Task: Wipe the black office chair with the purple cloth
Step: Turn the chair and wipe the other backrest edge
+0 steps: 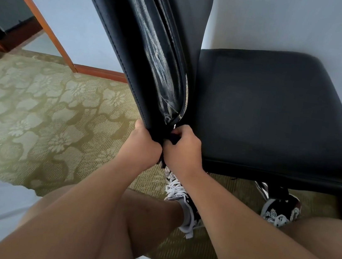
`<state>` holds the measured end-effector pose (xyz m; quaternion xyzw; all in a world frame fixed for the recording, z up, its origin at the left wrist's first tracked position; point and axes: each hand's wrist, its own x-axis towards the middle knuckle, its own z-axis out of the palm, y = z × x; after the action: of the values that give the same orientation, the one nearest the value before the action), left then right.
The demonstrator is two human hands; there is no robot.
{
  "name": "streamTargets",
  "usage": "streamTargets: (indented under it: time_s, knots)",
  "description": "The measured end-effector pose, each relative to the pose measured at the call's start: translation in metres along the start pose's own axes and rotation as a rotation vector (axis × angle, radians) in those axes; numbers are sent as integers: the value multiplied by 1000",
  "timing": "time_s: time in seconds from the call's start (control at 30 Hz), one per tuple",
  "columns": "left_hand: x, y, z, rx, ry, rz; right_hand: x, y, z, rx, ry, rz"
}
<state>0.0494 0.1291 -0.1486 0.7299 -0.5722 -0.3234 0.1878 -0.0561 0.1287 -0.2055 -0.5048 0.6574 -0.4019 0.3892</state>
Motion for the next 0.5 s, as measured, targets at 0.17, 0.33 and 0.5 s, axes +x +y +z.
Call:
streamTargets:
  time_s: [0.17, 0.33, 0.5]
  knots:
    - [-3, -1, 1, -4, -14, 14, -2, 19, 11, -413, -9, -172]
    - [-1, -1, 2, -11, -2, -8, -12, 51, 27, -862, 61, -575]
    - [0, 1, 1, -2, -5, -14, -16, 53, 28, -621, 67, -448]
